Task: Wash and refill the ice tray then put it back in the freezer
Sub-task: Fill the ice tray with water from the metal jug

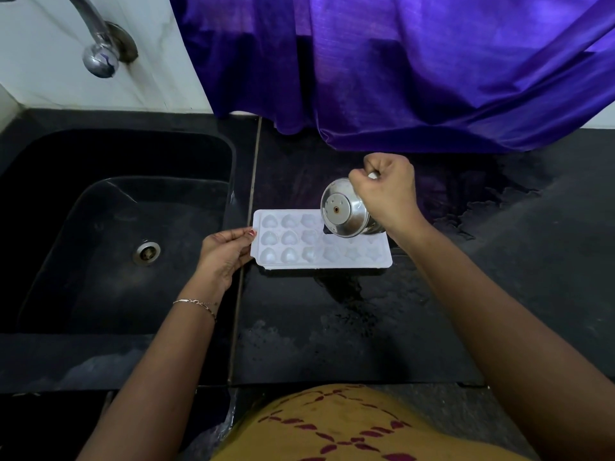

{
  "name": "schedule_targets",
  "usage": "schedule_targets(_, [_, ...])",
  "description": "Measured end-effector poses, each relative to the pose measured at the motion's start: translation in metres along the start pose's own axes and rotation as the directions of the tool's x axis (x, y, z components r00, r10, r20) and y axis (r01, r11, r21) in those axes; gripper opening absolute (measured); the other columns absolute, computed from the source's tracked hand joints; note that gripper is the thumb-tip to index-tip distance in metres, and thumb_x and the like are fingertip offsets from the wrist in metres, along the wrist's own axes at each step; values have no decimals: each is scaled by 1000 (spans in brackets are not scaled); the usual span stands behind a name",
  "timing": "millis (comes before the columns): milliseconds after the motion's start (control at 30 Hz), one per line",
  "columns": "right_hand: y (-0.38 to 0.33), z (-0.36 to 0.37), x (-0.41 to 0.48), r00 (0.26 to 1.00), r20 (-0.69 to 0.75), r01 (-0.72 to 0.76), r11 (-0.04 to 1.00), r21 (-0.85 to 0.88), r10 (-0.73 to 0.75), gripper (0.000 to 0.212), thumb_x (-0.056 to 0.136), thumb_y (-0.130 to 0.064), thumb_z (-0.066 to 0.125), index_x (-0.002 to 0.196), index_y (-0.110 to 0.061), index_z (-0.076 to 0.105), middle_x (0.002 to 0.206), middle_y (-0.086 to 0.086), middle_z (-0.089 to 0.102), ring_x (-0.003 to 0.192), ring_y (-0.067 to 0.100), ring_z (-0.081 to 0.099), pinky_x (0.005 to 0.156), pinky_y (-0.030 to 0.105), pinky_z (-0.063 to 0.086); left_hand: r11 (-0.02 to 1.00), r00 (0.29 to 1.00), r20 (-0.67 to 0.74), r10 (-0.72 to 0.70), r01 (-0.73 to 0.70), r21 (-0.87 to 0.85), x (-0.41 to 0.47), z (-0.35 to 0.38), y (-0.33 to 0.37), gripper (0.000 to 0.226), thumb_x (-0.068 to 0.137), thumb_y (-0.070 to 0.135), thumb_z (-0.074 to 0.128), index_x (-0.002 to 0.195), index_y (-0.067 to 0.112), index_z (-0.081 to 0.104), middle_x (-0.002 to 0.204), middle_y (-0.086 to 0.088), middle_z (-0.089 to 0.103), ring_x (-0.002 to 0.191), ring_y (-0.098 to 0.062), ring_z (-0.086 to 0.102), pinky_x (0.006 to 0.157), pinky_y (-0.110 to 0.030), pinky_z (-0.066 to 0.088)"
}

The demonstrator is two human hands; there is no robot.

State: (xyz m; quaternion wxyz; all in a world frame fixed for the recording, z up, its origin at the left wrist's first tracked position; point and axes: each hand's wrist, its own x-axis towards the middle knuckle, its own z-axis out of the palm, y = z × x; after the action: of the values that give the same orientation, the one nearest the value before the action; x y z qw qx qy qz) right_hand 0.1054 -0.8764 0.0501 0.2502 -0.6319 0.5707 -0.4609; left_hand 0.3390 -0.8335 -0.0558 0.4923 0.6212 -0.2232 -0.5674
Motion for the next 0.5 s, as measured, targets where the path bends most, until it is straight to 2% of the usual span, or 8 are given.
schedule_targets(300, [-5,-2,5,997,-1,72,997,-24,-72,44,73,-3,57,48,-21,26,45,-9,23,45,7,21,45,13,21,1000,1000,0,8,-8,17,2,-1,-2,4,88,6,66,90,5,69,70,1,74,63,-8,70,60,-21,58])
schedule_targets(500, [-7,-3,8,996,-7,88,995,-50,-89,44,72,-4,56,47,-22,24,44,-11,20,44,8,21,45,14,21,1000,1000,-3,5,-5,16,2,-2,-1,4,87,6,66,90,5,69,71,0,74,62,-8,69,55,-20,55])
